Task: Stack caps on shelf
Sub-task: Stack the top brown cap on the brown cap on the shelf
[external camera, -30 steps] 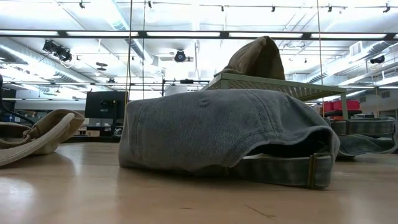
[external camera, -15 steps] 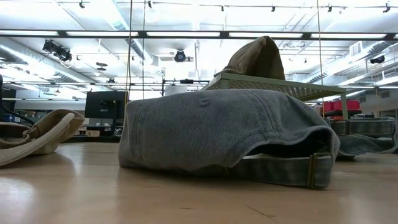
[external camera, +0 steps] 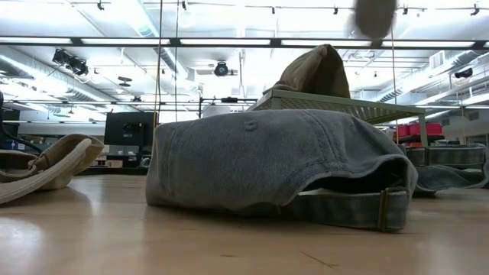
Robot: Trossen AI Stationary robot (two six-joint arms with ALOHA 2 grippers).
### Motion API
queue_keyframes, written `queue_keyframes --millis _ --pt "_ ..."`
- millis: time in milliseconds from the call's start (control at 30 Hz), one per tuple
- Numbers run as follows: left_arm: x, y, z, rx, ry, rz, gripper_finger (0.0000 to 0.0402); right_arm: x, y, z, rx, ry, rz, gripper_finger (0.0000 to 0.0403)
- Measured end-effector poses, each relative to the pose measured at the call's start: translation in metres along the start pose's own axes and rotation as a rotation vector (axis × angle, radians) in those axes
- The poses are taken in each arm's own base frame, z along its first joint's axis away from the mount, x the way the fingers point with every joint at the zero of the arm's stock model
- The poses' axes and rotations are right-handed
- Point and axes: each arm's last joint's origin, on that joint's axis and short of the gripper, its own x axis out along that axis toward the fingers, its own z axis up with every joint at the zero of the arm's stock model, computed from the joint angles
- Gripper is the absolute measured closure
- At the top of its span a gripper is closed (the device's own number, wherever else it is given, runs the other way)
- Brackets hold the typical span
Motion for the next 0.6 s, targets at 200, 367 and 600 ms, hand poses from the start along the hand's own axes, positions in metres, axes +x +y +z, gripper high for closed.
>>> queue_keyframes --millis 200,367,600 --pt "0.014 -0.008 -0.006 0.093 0.017 0.041 0.0149 0.004 -0.001 0.001 -0.033 0.018 -0.002 0.0402" --pt "0.015 -0.007 -0.007 0.101 0.023 0.102 0.0149 0.022 -0.015 0.004 -0.046 0.048 -0.053 0.0401" --pt "0.015 -0.006 -0.007 0.102 0.025 0.115 0.0149 0.056 -0.047 0.008 -0.057 0.092 -0.149 0.0398"
